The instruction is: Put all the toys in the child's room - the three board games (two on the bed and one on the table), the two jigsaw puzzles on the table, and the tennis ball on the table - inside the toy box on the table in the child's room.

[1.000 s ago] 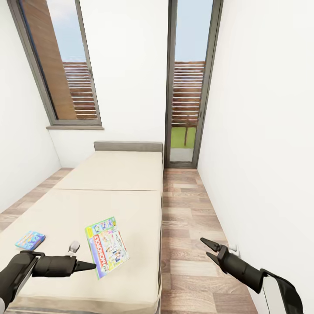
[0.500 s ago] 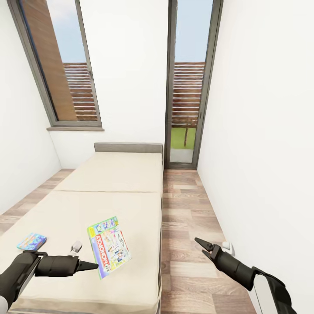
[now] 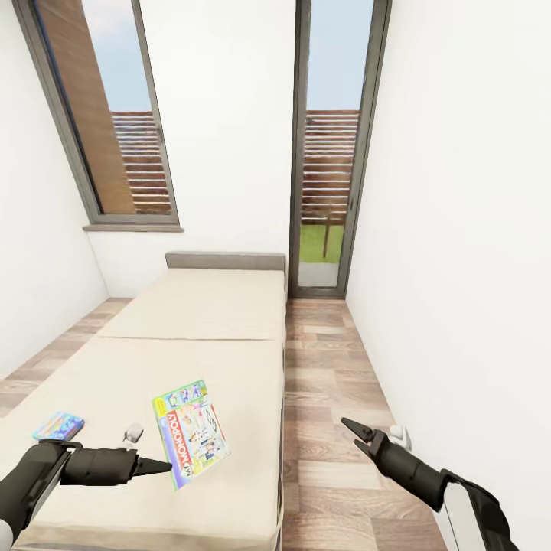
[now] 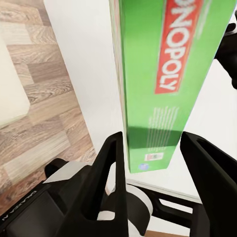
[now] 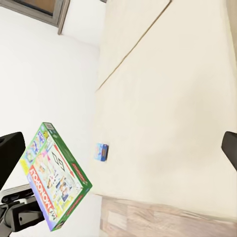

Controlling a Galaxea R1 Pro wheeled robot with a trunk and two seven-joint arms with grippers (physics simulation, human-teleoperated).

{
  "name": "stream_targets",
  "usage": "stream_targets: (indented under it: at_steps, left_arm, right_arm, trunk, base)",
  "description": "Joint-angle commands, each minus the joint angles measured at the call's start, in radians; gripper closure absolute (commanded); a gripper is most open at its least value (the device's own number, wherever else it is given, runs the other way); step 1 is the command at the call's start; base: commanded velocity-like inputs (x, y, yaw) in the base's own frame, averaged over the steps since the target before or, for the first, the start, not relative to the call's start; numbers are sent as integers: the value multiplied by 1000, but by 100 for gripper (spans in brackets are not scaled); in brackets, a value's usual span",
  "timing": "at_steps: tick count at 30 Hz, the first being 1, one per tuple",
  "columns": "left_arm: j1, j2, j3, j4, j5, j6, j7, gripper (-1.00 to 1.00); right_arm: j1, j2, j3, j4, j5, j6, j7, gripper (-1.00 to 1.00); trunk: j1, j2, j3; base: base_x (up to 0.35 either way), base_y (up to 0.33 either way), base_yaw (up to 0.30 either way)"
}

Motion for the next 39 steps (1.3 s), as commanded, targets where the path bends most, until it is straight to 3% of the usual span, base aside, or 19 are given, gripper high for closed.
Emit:
stream_targets:
  at_steps: [1,39]
  left_arm:
    - [0,0,2,0,-7,11,-7,100]
    - [-2,2,3,0,-8,23,-7,100]
  right_arm:
    - [-1,1,-3,-1,3,6,5,-100]
    - [0,0,-2,-3,6,5,4,-100]
  trunk:
    - [-4,7,2]
    - [-150,273,121]
  base:
    - [0,0,0]
    - [0,0,0]
